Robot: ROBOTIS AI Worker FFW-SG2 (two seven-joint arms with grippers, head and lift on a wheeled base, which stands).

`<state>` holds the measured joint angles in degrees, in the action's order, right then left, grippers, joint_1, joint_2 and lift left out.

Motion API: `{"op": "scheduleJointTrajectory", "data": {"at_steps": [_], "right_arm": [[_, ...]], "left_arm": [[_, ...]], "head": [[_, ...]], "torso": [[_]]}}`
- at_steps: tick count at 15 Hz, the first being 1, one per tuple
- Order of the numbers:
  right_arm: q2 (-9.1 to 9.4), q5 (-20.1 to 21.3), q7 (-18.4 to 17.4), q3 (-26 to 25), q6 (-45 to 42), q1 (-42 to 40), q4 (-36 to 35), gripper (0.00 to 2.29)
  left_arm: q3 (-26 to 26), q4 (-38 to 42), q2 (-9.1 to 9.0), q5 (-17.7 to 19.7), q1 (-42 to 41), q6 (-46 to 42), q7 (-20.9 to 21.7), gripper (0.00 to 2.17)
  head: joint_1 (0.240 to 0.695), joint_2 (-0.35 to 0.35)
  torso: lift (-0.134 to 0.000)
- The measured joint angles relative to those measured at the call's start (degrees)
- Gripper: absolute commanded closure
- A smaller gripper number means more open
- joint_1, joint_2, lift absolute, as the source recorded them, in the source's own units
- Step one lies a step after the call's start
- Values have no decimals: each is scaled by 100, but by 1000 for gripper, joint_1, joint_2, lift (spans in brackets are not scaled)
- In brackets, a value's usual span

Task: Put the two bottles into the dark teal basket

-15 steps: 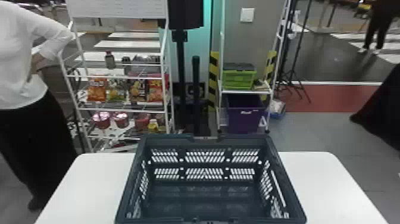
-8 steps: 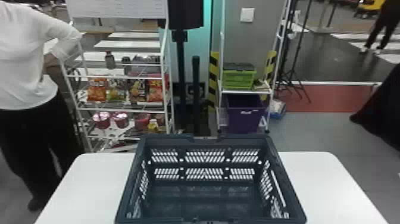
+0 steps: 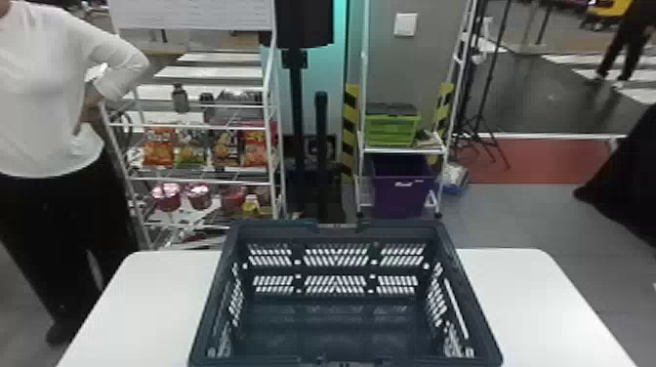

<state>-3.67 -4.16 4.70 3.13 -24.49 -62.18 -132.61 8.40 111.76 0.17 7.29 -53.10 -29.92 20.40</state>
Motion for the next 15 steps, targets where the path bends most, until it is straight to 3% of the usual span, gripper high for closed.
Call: {"op": "scheduleJointTrajectory", "data": {"at_steps": [4, 8, 12, 15], "right_arm": [[0, 61, -155, 42, 2296, 900, -806, 1538], [-59, 279, -453, 397, 4769, 2249, -1231, 1538], [-141, 353, -693, 826, 7263, 3778, -1227, 1538], [-130, 328, -769, 1157, 8862, 5044, -834, 1538]], "left_arm": [[26, -92, 0, 73, 44, -3, -23, 2121], [33, -203, 0, 171, 109, -18, -27, 2121], [39, -343, 0, 264, 186, -18, -27, 2121], [84, -479, 0, 306, 249, -3, -23, 2121]], "head": [[499, 0], [499, 0], [499, 0], [499, 0]], "torso": [[0], [0], [0], [0]]}}
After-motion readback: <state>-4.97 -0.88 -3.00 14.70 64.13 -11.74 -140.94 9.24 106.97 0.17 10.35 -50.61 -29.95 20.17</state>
